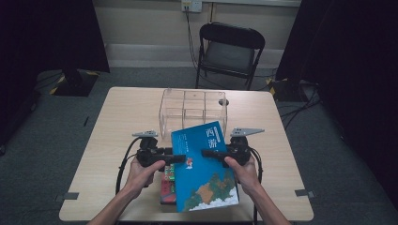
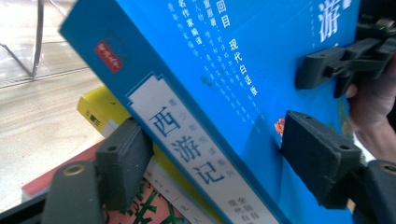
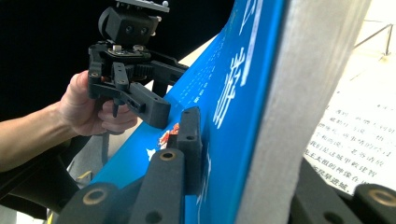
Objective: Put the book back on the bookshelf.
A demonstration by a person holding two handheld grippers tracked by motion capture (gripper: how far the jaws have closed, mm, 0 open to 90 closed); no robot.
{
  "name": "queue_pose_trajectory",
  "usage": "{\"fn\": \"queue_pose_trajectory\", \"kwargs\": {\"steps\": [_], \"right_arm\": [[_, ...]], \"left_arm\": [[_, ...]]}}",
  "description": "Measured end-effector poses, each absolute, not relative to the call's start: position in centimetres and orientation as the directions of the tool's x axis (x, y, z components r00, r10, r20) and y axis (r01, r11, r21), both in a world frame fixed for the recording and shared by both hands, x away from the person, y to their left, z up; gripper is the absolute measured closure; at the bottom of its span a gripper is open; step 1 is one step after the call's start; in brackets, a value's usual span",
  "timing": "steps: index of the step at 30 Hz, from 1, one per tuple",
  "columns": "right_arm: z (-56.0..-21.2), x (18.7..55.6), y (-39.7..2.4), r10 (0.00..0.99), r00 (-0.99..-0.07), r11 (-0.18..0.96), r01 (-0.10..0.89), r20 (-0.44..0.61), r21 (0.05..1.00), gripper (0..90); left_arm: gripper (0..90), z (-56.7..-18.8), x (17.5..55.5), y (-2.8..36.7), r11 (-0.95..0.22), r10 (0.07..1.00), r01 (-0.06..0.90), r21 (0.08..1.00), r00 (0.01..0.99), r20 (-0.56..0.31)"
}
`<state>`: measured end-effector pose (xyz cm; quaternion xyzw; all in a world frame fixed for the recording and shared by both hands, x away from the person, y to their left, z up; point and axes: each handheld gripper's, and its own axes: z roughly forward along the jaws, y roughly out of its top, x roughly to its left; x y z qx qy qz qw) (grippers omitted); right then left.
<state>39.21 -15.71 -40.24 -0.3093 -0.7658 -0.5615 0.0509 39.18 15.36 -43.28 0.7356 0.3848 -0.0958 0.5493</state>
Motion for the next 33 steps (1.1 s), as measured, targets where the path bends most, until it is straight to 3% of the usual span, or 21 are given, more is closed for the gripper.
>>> {"fn": "queue_pose_trajectory", "kwargs": {"steps": [3, 5, 16, 21, 33], "right_arm": [[-40.1, 39.1, -15.7, 0.415, -0.806, 0.174, 0.526, 0.423, 0.832, 74.7], [-39.8, 38.9, -15.7, 0.411, -0.810, 0.170, 0.519, 0.418, 0.838, 75.0], [-37.3, 38.4, -15.1, 0.429, -0.824, 0.167, 0.476, 0.371, 0.864, 76.0], [-35.9, 38.3, -14.5, 0.468, -0.831, 0.216, 0.437, 0.300, 0.873, 76.3], [-34.3, 38.6, -14.8, 0.472, -0.828, 0.244, 0.453, 0.303, 0.858, 77.6]], "left_arm": [[26.6, -43.3, 39.2, 15.3, -0.085, 0.442, 0.681, 0.727, 0.680, -0.585], [31.8, -43.5, 39.6, 15.2, -0.051, 0.364, 0.726, 0.686, 0.653, -0.664], [44.1, -41.4, 39.7, 15.5, -0.025, 0.328, 0.693, 0.720, 0.687, -0.649], [44.5, -40.7, 39.9, 15.6, -0.036, 0.341, 0.675, 0.737, 0.701, -0.626], [47.3, -38.9, 39.5, 15.3, -0.055, 0.363, 0.625, 0.779, 0.739, -0.567]]}}
